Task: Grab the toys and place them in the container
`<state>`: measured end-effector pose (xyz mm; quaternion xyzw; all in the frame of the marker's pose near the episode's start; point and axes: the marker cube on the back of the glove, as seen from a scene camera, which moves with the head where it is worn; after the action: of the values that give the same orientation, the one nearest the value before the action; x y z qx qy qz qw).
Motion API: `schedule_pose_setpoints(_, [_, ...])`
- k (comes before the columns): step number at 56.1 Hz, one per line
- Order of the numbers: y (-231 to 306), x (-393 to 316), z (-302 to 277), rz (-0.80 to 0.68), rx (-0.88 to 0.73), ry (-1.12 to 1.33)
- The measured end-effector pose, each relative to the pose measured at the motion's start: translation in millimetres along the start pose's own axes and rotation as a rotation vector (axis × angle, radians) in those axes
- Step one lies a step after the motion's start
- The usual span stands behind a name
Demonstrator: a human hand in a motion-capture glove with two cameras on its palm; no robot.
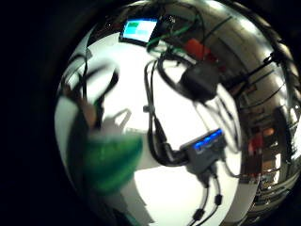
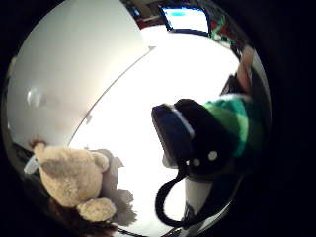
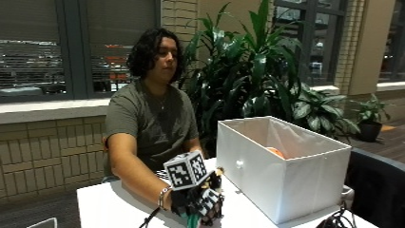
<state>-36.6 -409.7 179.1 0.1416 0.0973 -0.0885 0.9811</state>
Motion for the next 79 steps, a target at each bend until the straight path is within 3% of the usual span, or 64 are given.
schedule_pose_setpoints(11, [-17.7, -53.5, -110.6, 0.026, 0.084, -0.282])
schedule_pose_setpoints(17, [-46.7, -115.2, -196.5, -0.178, 0.178, -0.345])
schedule_pose_setpoints(23, [-103.9, -160.1, -258.4, -0.266, 0.215, -0.374])
schedule_pose_setpoints(30, [-161.5, -219.7, -283.6, -0.233, 0.157, -0.498])
schedule_pose_setpoints(36, [-203.2, -247.7, -270.8, -0.248, 0.188, -0.288])
schedule_pose_setpoints(40, [-214.2, -272.8, -273.7, -0.247, 0.161, -0.427])
schedule_pose_setpoints(46, [-220.6, -278.8, -262.2, -0.265, 0.125, -0.368])
schedule_pose_setpoints(53, [-206.7, -246.6, -250.0, -0.268, -0.011, -0.27])
schedule_pose_setpoints(59, [-176.6, -181.6, -231.2, -0.292, 0.117, 0.018])
schedule_pose_setpoints(63, [-132.7, -189.9, -238.4, -0.298, 0.098, -0.26])
schedule_pose_setpoints(66, [-97.9, -183.5, -228.2, -0.298, 0.081, -0.25])
schedule_pose_setpoints(79, [17.4, -140.4, -138.0, 0.15, -0.171, -0.281])
